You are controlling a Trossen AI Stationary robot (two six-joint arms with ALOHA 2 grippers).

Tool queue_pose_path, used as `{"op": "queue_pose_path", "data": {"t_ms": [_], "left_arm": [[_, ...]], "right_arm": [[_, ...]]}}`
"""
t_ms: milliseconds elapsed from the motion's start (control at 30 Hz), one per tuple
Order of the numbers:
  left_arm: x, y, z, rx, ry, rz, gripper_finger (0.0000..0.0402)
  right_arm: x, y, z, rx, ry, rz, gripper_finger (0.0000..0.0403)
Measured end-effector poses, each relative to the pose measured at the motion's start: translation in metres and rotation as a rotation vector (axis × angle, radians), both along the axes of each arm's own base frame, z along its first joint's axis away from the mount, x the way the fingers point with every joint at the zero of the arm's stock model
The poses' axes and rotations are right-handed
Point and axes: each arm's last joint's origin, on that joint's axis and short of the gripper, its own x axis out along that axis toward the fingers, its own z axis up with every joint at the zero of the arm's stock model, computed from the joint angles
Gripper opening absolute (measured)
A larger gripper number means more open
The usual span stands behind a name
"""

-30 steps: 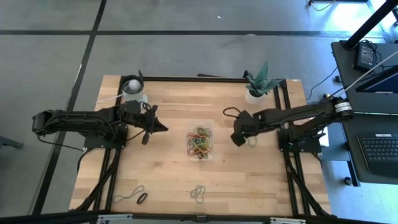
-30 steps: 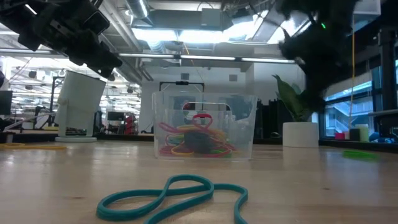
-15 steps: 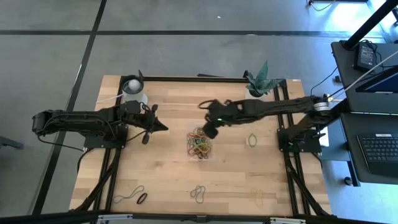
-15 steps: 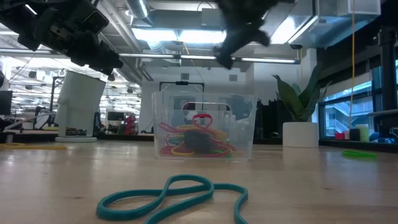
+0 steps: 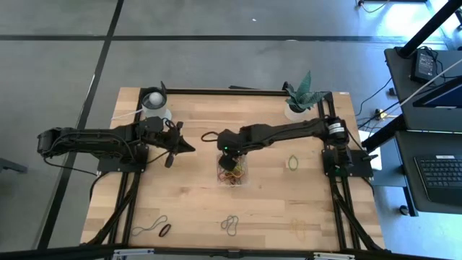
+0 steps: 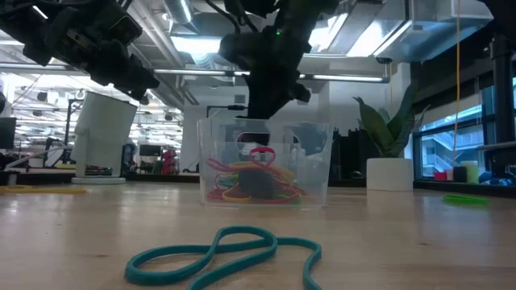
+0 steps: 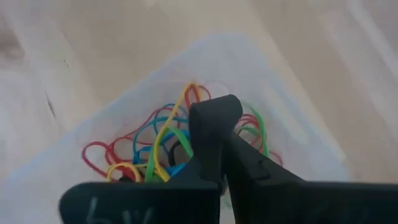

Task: Pick and place rubber bands into bin
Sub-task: Put the black rubber band into the transparent bin, then put the yellow rubber band into the transparent bin

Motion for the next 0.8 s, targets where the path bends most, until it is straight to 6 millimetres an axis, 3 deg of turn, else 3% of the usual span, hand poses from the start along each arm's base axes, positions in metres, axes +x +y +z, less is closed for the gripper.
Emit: {"op": "queue_pose_path", "data": {"t_ms": [800], "left_arm": [[0.000, 0.000, 0.000, -0.001, 0.003, -0.002, 0.0002]], "right_arm": [[-0.014, -0.002, -0.002, 0.035, 0.141, -0.089, 0.0173]]}}
